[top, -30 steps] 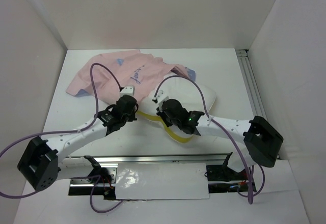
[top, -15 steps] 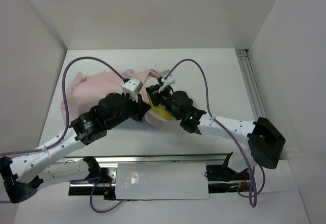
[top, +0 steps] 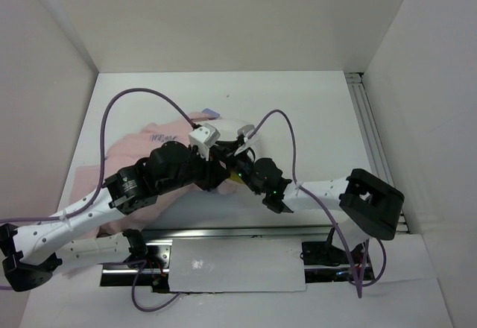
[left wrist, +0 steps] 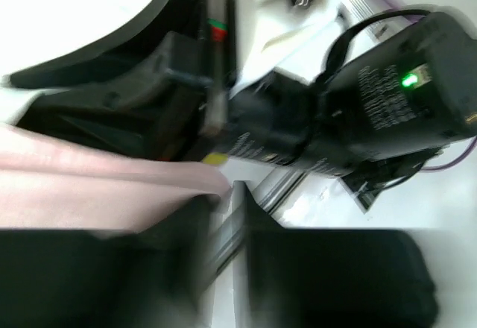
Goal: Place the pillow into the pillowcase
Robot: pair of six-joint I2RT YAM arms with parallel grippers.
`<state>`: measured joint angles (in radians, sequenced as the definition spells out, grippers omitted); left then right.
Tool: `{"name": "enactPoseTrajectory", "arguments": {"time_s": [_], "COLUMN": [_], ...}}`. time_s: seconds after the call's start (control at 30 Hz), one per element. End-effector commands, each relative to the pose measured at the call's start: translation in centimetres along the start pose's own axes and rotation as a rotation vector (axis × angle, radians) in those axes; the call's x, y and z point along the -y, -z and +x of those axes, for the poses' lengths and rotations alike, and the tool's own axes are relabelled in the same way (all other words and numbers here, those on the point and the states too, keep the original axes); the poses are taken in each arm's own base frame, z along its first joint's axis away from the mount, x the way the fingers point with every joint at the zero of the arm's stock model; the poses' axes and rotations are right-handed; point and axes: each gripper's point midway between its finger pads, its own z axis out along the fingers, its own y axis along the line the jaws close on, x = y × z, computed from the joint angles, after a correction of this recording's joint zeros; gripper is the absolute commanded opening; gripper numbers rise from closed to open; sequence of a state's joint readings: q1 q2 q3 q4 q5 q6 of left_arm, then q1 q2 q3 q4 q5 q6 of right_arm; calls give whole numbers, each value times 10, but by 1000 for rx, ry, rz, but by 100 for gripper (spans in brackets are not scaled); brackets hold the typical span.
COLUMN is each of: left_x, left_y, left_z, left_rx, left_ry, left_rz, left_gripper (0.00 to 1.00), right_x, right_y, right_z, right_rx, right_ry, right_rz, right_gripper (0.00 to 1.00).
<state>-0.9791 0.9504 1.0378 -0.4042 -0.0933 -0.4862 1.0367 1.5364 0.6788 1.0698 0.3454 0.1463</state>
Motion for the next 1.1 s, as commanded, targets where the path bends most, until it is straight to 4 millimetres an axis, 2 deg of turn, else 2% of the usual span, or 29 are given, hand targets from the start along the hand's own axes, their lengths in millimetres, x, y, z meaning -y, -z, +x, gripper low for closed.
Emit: {"name": "enactPoseTrajectory", "arguments": {"time_s": [0.0, 0.03, 0.07, 0.1, 0.13, 0.2, 0.23, 0.27, 0.3, 0.37, 0.4, 0.47, 0.5, 0.57, 0.6, 0.63, 0.7, 0.73, 0.77, 0.8, 0.83, 0.87, 0.9, 0.93, 1.0, 1.07], "left_x": [13, 10, 5, 1, -4, -12, -18, -21, -25, -38, -49, -63, -71, -97, -109, -136, -156, -174, -190, -195, -204, -218, -226, -239, -270, -297], "left_y": [4, 4, 4, 5, 2, 2, 3, 4, 2, 2, 2, -1, -6, -8, -8, -12, -17, -19, -31, -37, -43, -47, -53, -65, -65, -77], "left_z": [-5, -3, -1, 3, 7, 3, 7, -2, -2, -4, -6, -4, -1, -9, -9, -9, -13, -18, -9, -16, -17, -20, -19, -18, -21, -30], "left_rx": [36, 29, 27, 14, -2, 10, 0, 25, 21, 8, 8, -10, -24, -9, -20, -26, -36, -33, -82, -86, -106, -107, -122, -148, -148, -133], "left_ry": [72, 90, 100, 112, 109, 133, 129, 139, 145, 167, 183, 199, 204, 254, 268, 294, 300, 315, 316, 324, 324, 336, 347, 345, 364, 392], "left_rz": [41, 24, -2, -26, -52, -113, -143, -175, -199, -282, -324, -379, -409, -489, -529, -609, -665, -702, -743, -736, -744, -763, -772, -793, -879, -935], "left_gripper": [45, 76, 92, 95, 96, 98, 98, 98, 98, 98, 98, 98, 99, 99, 99, 99, 99, 99, 99, 98, 98, 96, 96, 94, 89, 84], "right_x": [18, 24, 29, 32, 35, 48, 56, 64, 65, 70, 69, 73, 75, 85, 88, 94, 103, 116, 125, 129, 145, 153, 158, 157, 173, 173], "right_y": [22, 29, 35, 43, 45, 52, 55, 57, 57, 61, 60, 66, 64, 60, 51, 46, 38, 29, 25, 20, 11, 7, 4, -1, -6, -17], "right_z": [-12, 1, 6, 9, 7, 4, 0, -5, -15, -11, -18, -11, -13, -11, -19, -14, -9, -20, -12, -9, -19, -7, -4, 0, 11, 9], "right_rx": [3, -58, -86, -131, -132, -127, -138, -134, -122, -174, -173, -215, -218, -249, -244, -267, -304, -288, -317, -332, -316, -351, -366, -384, -414, -411], "right_ry": [-68, -68, -71, -73, -84, -62, -39, -15, -5, 51, 64, 88, 89, 112, 103, 113, 126, 120, 127, 110, 99, 82, 65, 39, 29, 26], "right_rz": [87, 111, 136, 149, 169, 235, 274, 324, 337, 358, 356, 365, 367, 386, 381, 395, 393, 422, 438, 420, 441, 439, 430, 388, 394, 356], "right_gripper": [37, 49, 69, 76, 87, 100, 100, 100, 100, 100, 100, 100, 100, 100, 100, 100, 100, 100, 100, 100, 100, 100, 100, 100, 100, 100]}}
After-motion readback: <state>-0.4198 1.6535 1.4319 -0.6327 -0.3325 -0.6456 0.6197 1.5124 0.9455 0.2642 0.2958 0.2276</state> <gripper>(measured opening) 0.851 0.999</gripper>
